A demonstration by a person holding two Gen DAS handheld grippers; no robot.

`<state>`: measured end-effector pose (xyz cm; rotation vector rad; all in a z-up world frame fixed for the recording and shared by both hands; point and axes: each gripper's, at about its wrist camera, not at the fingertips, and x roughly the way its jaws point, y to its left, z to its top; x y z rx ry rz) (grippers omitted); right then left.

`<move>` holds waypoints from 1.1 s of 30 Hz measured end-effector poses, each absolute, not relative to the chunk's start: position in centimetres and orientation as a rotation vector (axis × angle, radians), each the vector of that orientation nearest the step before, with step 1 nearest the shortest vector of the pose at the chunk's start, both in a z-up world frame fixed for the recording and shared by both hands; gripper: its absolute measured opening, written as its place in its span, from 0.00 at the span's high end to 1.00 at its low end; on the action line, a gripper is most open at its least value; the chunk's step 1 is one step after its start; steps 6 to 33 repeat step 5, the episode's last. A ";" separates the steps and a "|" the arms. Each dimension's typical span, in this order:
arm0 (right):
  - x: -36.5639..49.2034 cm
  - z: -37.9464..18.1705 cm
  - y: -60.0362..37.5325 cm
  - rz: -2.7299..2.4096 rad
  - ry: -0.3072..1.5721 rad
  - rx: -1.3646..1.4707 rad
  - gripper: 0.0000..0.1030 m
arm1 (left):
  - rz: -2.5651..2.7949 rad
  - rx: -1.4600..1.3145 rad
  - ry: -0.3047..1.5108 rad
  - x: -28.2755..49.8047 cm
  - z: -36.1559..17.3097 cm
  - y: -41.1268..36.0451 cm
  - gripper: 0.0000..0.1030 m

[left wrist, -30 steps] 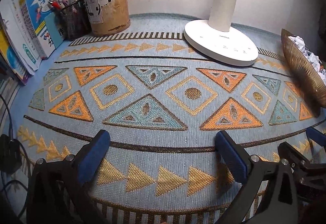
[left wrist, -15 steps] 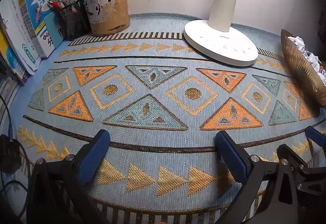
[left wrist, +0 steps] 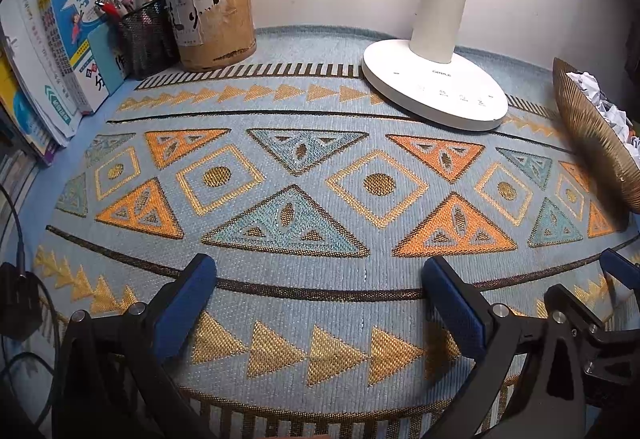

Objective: Organize objects

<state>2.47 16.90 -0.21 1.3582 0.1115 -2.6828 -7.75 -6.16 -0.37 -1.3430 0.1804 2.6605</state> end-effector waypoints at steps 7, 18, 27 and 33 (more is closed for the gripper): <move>2.5 -0.2 16.9 -2.683 0.112 1.358 0.00 | 2.660 -1.342 0.178 -7.7 -0.4 -6.1 0.00; 2.5 -0.2 16.9 -2.683 0.112 1.358 0.00 | 2.660 -1.342 0.178 -7.7 -0.4 -6.1 0.00; 2.5 -0.2 16.9 -2.683 0.112 1.358 0.00 | 2.660 -1.342 0.178 -7.7 -0.4 -6.1 0.00; 2.5 -0.2 16.9 -2.683 0.112 1.358 0.00 | 2.660 -1.342 0.178 -7.7 -0.4 -6.1 0.00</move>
